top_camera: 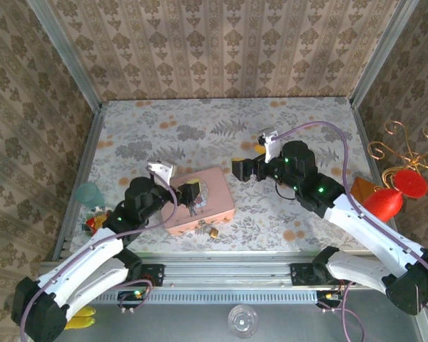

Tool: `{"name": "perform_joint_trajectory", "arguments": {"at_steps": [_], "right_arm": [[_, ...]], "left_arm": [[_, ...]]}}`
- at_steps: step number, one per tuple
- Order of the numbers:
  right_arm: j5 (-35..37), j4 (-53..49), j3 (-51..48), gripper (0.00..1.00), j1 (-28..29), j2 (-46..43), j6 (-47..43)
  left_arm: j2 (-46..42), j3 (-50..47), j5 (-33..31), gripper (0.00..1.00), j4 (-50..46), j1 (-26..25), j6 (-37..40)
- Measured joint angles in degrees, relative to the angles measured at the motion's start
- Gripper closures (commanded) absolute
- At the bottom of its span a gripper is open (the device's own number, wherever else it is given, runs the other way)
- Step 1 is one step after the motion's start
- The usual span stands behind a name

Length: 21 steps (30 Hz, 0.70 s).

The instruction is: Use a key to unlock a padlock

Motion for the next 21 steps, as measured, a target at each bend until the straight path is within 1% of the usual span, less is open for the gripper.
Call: {"name": "perform_joint_trajectory", "arguments": {"at_steps": [4, 6, 13, 15, 18, 21], "right_arm": [[0.22, -4.37, -1.99, 0.00, -0.63, -0.11, 5.01], [1.92, -7.56, -1.90, 0.00, -0.28, -0.02, 7.39], [15.63, -22.25, -1.46, 0.01, 7.45, 0.63, 17.75], [18.95, -26.08, -1.49, 0.01, 8.87, 0.63, 20.68], [22.03, -28.92, -3.28, 0.03, 8.83, 0.33, 24.59], [22.16, -30.64, -7.87, 0.07, 6.34, -0.35, 27.82]], "left_arm": [[-3.10, -2.71, -3.96, 0.00, -0.87, -0.37, 1.46], [-4.09, -3.13, -5.07, 0.00, -1.20, -0.37, 1.60], [-4.26, -3.13, -6.08, 0.00, -1.22, -0.39, 1.57], [-4.26, -3.13, -6.25, 0.00, -1.25, -0.39, 1.57], [-4.17, -3.13, -6.43, 0.00, -1.22, -0.39, 1.55], [-3.85, -3.13, -6.80, 0.00, -1.29, -0.39, 1.53]]}}
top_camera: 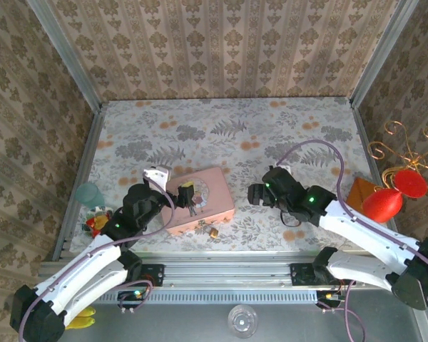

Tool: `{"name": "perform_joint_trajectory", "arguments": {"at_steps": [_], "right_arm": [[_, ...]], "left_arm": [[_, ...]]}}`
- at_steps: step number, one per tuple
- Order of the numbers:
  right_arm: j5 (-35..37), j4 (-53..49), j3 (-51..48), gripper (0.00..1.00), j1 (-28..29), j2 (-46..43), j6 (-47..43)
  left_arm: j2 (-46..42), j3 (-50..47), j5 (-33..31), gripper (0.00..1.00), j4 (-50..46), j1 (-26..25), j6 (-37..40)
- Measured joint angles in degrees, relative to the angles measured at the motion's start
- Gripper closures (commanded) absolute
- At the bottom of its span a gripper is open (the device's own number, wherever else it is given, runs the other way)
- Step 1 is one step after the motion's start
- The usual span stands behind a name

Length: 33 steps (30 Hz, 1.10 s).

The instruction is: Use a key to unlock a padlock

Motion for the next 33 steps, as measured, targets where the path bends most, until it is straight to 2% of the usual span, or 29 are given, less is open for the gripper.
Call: {"name": "perform_joint_trajectory", "arguments": {"at_steps": [3, 7, 10, 13, 22, 33], "right_arm": [[-0.15, -2.58, -4.09, 0.13, -2.62, -0.94, 2.64], [-2.58, -2.93, -7.76, 0.29, -6.43, -2.97, 5.73], [-5.03, -1.60, -10.88, 0.38, -8.98, -3.08, 7.56], [-6.80, -0.46, -13.27, 0.40, -9.77, -2.27, 8.92], [-7.87, 2.75, -14.34, 0.58, -9.81, 0.44, 10.69], [-7.50, 3.65, -15.45, 0.64, -9.81, 3.65, 12.13]], "left_arm": [[0.04, 0.00, -0.26, 0.00, -0.37, 0.00, -0.02], [0.04, 0.00, -0.28, 0.00, -0.44, -0.04, -0.22], [0.02, 0.00, -0.33, 0.00, -0.46, -0.04, -0.39], [0.02, 0.00, -0.61, 0.00, -0.48, -0.04, -0.42], [0.02, 0.00, -1.09, 0.00, -0.59, -0.04, -0.39], [0.02, 0.00, -1.36, 0.00, -0.59, -0.04, -0.42]]}}
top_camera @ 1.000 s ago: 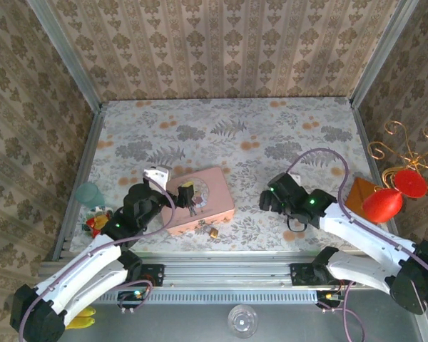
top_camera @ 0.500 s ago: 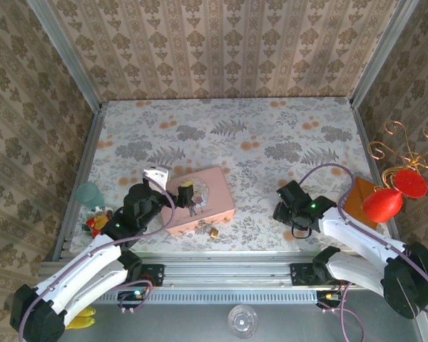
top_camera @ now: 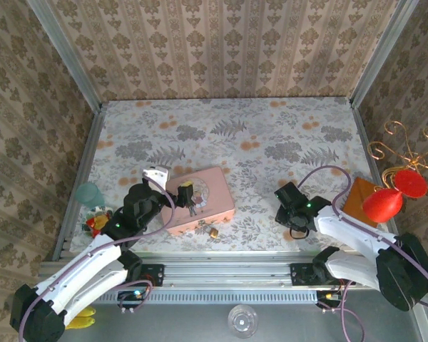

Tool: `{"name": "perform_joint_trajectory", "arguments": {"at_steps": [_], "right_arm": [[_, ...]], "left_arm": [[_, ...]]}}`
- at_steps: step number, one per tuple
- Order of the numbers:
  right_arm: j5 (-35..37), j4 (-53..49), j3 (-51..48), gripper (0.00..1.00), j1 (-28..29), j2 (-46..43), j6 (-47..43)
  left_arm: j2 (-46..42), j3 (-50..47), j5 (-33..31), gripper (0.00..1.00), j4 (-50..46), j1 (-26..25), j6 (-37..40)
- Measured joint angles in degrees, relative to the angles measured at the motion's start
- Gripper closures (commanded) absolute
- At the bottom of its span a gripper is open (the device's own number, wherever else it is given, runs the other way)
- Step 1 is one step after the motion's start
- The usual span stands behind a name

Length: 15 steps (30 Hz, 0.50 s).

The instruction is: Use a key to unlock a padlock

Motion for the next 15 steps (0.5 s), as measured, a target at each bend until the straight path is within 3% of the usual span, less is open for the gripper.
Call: {"name": "perform_joint_trajectory", "arguments": {"at_steps": [15], "right_arm": [[1.46, 0.26, 0.76, 0.69, 0.52, 5.90, -0.02]], "left_arm": [[0.00, 0.00, 0.00, 0.00, 0.02, 0.00, 0.00]]}}
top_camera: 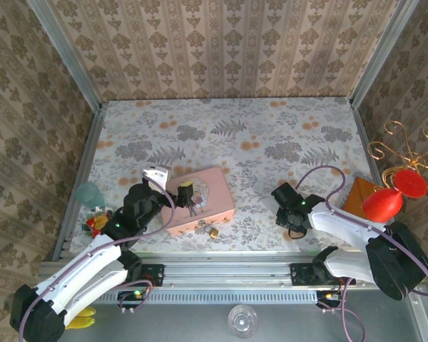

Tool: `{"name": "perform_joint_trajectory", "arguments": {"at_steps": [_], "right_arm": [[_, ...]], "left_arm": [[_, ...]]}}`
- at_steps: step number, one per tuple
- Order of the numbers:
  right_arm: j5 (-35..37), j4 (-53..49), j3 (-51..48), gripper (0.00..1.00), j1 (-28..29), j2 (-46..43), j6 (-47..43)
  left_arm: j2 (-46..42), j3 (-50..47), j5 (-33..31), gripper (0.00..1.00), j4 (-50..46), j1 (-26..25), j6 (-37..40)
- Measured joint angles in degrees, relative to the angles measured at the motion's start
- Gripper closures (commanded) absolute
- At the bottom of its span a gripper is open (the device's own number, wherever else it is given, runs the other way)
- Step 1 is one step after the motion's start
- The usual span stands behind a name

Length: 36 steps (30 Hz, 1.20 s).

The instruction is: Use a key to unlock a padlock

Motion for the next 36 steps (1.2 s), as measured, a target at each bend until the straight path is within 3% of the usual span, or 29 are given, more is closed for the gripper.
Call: {"name": "perform_joint_trajectory", "arguments": {"at_steps": [18, 25, 32, 36], "right_arm": [[1.77, 1.46, 1.38, 0.99, 2.84, 1.75, -0.76], [2.19, 2.91, 1.95, 1.00, 6.03, 1.16, -0.92], [3.28, 7.39, 3.32, 1.00, 9.79, -6.64, -2.21], [3.69, 10.91, 4.09, 1.00, 10.27, -10.88, -2.45]], "left_arm": [[0.24, 0.00, 0.09, 0.00, 0.20, 0.00, -0.02], [3.43, 0.00, 2.08, 0.00, 0.72, 0.00, -0.42], [10.05, 1.31, 7.61, 0.00, 1.88, -0.15, -0.46], [13.99, 2.12, 11.45, 0.00, 5.18, -2.64, -0.37]]}}
